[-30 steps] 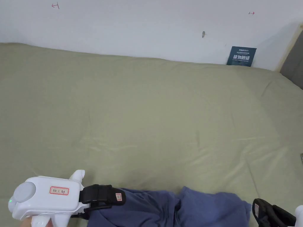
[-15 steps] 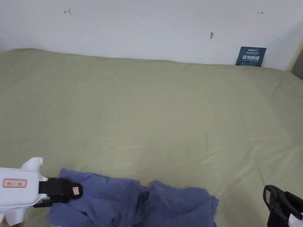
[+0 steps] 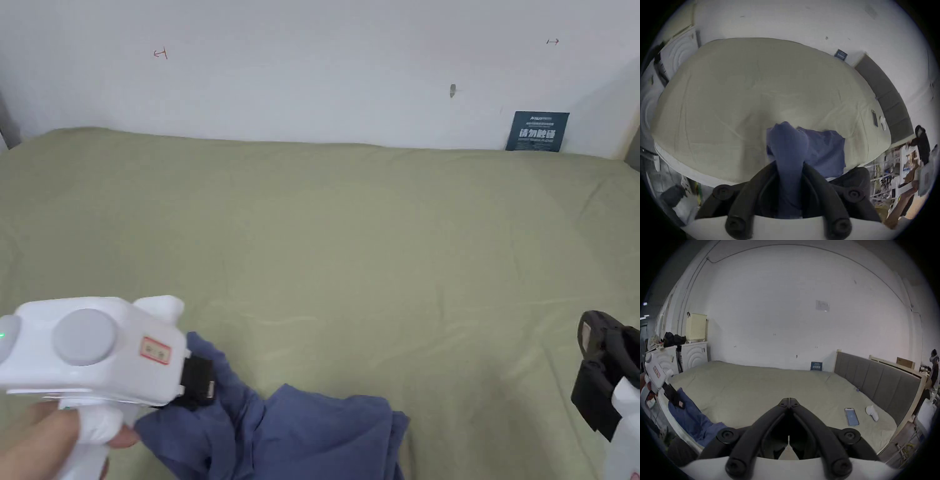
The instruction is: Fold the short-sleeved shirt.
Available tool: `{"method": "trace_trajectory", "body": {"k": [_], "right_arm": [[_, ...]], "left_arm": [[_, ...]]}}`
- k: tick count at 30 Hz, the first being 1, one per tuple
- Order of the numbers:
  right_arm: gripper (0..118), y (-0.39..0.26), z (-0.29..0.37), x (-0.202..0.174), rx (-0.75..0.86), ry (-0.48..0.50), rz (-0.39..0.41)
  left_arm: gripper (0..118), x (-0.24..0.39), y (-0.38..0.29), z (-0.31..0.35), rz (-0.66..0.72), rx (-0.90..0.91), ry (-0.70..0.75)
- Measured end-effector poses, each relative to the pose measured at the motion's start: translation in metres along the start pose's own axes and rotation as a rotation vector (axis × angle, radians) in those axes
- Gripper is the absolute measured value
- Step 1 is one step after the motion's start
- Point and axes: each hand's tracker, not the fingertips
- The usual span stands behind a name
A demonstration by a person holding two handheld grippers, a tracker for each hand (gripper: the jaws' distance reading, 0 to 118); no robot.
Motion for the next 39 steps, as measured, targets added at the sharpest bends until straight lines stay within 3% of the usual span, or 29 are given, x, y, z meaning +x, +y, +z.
{"method": "trace_trajectory", "body": {"k": [6, 7, 9, 10, 12, 15, 17, 18, 19, 20, 25, 33, 36, 39], "right_arm": [[0, -0.002, 0.001, 0.002, 0.003, 0.012, -0.035], [0, -0.004, 0.001, 0.003, -0.003, 0.016, -0.039], [0, -0.008, 0.002, 0.006, -0.019, 0.014, -0.044], [0, -0.009, 0.003, 0.008, -0.028, 0.016, -0.044], [0, -0.012, 0.006, 0.013, -0.041, 0.008, -0.04], [0, -0.015, 0.008, 0.021, -0.054, -0.001, -0.046], [0, -0.019, 0.008, 0.025, -0.069, -0.003, -0.077], [0, -0.021, 0.006, 0.026, -0.078, 0.003, -0.097], [0, -0.024, 0.005, 0.027, -0.086, 0.01, -0.116], [0, -0.027, 0.004, 0.027, -0.095, 0.013, -0.129], [0, -0.036, 0.0, 0.022, -0.14, 0.037, -0.158], [0, -0.053, -0.008, 0.014, -0.244, 0.085, -0.182], [0, -0.06, -0.013, 0.005, -0.294, 0.114, -0.171], [0, -0.072, -0.032, -0.014, -0.377, 0.24, -0.218]], "left_arm": [[14, 0.085, 0.002, -0.053, -0.184, -0.067, 0.061], [40, 0.103, -0.003, -0.067, -0.207, -0.07, 0.057], [108, 0.122, -0.005, -0.093, -0.214, -0.063, -0.048], [118, 0.128, -0.005, -0.104, -0.201, -0.072, -0.085], [117, 0.141, -0.008, -0.108, -0.224, -0.049, -0.103], [116, 0.134, -0.004, -0.093, -0.184, 0.025, -0.147], [108, 0.115, -0.004, -0.077, -0.137, 0.072, -0.208], [93, 0.105, -0.005, -0.071, -0.116, 0.092, -0.234], [42, 0.099, -0.006, -0.061, -0.103, 0.101, -0.267], [0, 0.089, -0.007, -0.062, -0.073, 0.089, -0.326], [0, 0.052, -0.02, -0.092, 0.046, 0.004, -0.431], [0, 0.028, -0.057, -0.202, 0.168, -0.16, -0.593], [0, 0.024, -0.053, -0.187, 0.212, -0.144, -0.64], [0, 0.018, -0.043, -0.15, 0.112, -0.096, -0.606]]}}
